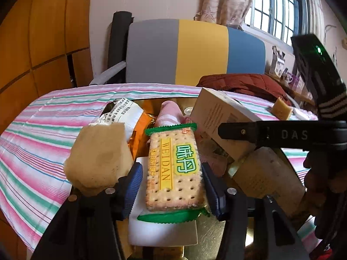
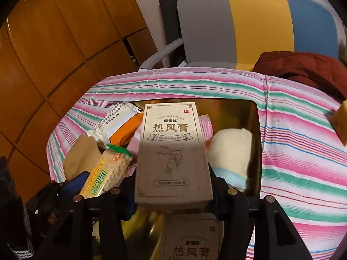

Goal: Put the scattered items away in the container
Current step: 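Lower the cracker pack and cream box into the tray and open both tools, then move both tools back toward the yellow sponge and white sponge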

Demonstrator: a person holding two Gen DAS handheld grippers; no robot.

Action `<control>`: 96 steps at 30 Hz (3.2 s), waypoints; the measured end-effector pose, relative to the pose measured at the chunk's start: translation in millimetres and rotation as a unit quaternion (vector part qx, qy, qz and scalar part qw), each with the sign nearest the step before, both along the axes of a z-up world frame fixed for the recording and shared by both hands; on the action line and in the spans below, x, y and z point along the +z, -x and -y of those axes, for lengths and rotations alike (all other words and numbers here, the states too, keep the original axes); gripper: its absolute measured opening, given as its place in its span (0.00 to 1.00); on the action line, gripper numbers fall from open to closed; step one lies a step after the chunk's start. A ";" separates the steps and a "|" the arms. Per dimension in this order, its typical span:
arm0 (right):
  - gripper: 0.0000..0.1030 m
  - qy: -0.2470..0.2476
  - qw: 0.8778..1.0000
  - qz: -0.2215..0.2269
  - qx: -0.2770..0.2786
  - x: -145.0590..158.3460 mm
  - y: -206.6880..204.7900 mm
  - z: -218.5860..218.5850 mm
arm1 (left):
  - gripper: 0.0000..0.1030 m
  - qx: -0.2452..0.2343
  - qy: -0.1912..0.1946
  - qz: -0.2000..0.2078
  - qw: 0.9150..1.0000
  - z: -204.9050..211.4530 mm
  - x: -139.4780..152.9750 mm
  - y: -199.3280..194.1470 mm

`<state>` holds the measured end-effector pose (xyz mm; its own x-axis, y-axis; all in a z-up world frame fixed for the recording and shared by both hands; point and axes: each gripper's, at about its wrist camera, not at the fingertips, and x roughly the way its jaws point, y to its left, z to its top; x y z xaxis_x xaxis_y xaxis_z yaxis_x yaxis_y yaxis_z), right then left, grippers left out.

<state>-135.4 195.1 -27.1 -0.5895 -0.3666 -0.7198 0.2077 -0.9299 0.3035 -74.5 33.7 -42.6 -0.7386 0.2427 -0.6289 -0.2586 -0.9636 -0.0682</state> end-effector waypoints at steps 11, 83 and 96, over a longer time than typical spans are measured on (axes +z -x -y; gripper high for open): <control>0.62 0.086 0.996 -0.003 0.015 7.4 -18.9 -5.1 | 0.53 0.008 -0.022 -0.028 0.999 7.0 9.8 -18.9; 0.98 -0.176 0.964 -0.060 -0.191 35.1 -71.1 -412.3 | 0.70 -0.219 0.062 0.050 0.973 -299.9 58.0 44.5; 1.00 -0.247 0.968 -0.002 -0.051 -1.2 10.1 -455.8 | 0.84 -0.339 0.132 0.049 0.930 -394.4 31.8 119.6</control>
